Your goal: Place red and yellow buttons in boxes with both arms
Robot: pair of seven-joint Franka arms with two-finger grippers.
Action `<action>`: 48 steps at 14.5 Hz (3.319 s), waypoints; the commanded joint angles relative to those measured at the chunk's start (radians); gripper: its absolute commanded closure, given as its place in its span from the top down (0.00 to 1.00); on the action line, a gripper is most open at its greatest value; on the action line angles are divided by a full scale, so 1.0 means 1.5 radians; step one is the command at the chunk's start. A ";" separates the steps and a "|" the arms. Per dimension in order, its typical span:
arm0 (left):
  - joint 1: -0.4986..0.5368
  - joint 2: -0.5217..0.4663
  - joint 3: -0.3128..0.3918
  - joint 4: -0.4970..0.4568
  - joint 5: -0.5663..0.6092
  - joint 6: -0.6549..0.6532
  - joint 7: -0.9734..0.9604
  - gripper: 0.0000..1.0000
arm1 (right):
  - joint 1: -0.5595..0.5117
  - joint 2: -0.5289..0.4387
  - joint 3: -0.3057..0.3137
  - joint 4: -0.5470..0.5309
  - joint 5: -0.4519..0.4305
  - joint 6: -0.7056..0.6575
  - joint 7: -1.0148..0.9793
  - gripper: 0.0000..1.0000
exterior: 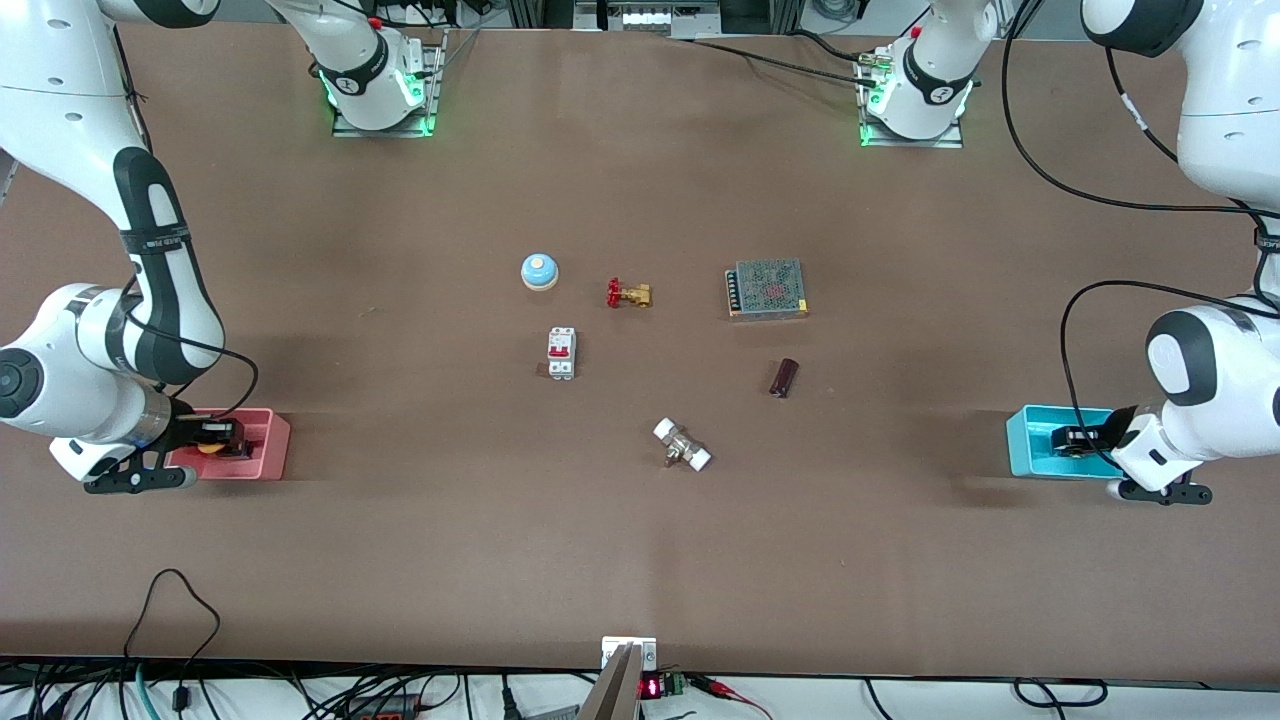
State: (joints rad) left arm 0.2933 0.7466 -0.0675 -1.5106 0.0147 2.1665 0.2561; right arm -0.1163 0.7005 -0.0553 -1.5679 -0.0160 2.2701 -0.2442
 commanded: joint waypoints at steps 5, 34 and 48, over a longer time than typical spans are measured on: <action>0.000 0.005 -0.004 -0.003 -0.002 0.007 -0.011 0.24 | 0.001 0.013 0.001 0.015 -0.004 0.000 0.000 0.43; -0.176 -0.330 -0.026 0.025 0.009 -0.450 -0.146 1.00 | 0.010 -0.438 0.124 -0.155 -0.007 -0.353 0.149 1.00; -0.227 -0.521 -0.001 -0.120 0.059 -0.371 -0.223 1.00 | 0.062 -0.392 0.045 0.024 0.025 -0.477 0.211 1.00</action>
State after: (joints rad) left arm -0.0379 -0.0328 -0.0812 -1.6795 0.0895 1.6082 -0.0713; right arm -0.0768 0.0752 0.0912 -1.6305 -0.0042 1.6575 0.0719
